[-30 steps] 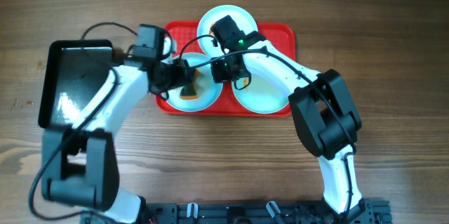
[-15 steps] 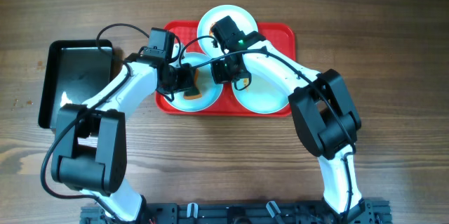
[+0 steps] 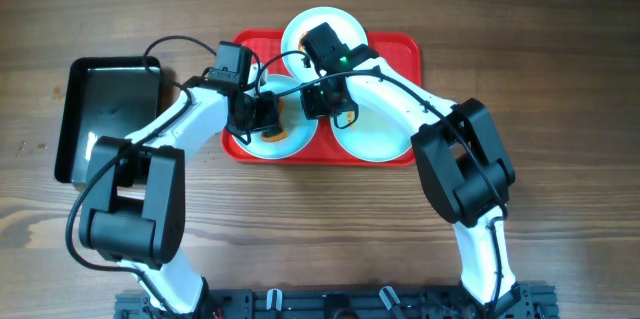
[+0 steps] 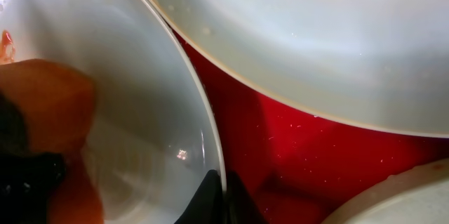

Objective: Clean dirty plates on tray and stack at the side
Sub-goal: 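Scrub the left plate with the sponge while right gripper holds top plate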

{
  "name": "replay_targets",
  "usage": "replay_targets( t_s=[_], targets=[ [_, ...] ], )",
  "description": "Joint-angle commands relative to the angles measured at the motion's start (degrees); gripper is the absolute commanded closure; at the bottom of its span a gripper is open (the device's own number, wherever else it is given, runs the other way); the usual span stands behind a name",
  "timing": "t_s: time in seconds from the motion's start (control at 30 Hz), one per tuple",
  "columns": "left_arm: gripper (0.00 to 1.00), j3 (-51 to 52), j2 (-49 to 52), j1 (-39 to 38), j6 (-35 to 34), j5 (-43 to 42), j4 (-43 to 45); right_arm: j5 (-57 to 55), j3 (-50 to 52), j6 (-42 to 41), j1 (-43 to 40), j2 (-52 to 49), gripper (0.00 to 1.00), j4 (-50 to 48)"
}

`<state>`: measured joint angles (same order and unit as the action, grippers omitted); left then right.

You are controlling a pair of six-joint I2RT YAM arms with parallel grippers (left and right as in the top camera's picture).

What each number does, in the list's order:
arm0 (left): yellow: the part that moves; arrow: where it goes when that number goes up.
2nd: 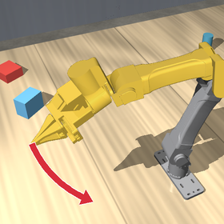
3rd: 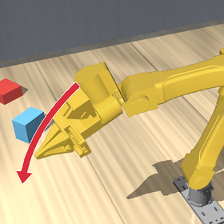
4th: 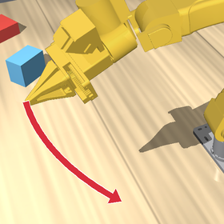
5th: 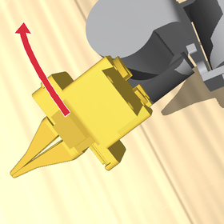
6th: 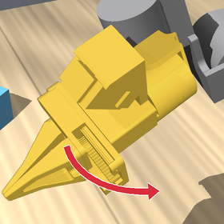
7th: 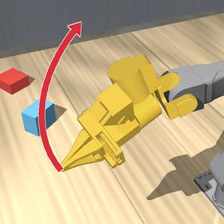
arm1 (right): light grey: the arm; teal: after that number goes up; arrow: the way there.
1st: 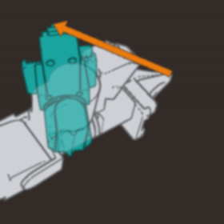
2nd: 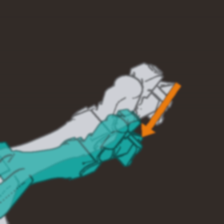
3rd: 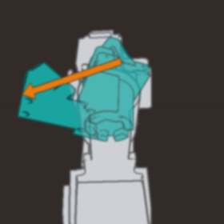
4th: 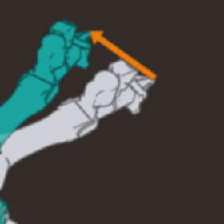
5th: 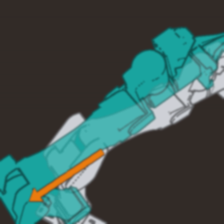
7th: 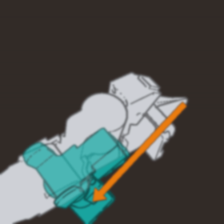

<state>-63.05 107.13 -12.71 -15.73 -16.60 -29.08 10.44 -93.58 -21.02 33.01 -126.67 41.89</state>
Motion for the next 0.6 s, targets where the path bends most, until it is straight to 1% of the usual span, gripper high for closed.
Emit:
replay_targets(
  t_s=[0.0, 0.1, 0.27, 0.33, 0.4, 0.5, 0.57],
  targets=[
    [0.96, -0.4, -1.8, -0.3, 0.3, -0.7, -0.3, 0.0, 0.3, 0.0, 0.0, -1.6, 0.95, -0.1],
    [0.96, -0.4, -3.9, -0.9, 0.3, -0.7, -0.1, 0.0, 0.3, 0.0, 0.0, -1.6, 0.95, -0.5],
    [0.96, -0.3, -1.3, -4.3, -0.8, -0.4, 1.4, 0.0, 0.3, 0.0, 0.0, -1.6, 0.95, -0.8],
    [0.96, -0.3, 0.1, -5.1, -2.1, 2.0, 2.4, 0.0, 0.3, 0.0, 0.0, -1.6, 0.95, -0.7],
    [0.96, -0.2, 1.6, -5.2, -2.1, 8.0, 2.5, 0.0, 0.3, 0.0, 0.0, -1.6, 0.95, -0.7],
    [0.96, 0.3, 3.1, -5.1, -2.0, 19.3, 2.2, 0.0, 0.3, 0.0, 0.0, -1.6, 0.95, -0.5],
    [0.96, 0.3, 3.3, -5.1, 1.0, 29.4, 0.9, 0.0, 0.3, 0.0, 0.0, -1.6, 0.95, -0.4]
  ],
)
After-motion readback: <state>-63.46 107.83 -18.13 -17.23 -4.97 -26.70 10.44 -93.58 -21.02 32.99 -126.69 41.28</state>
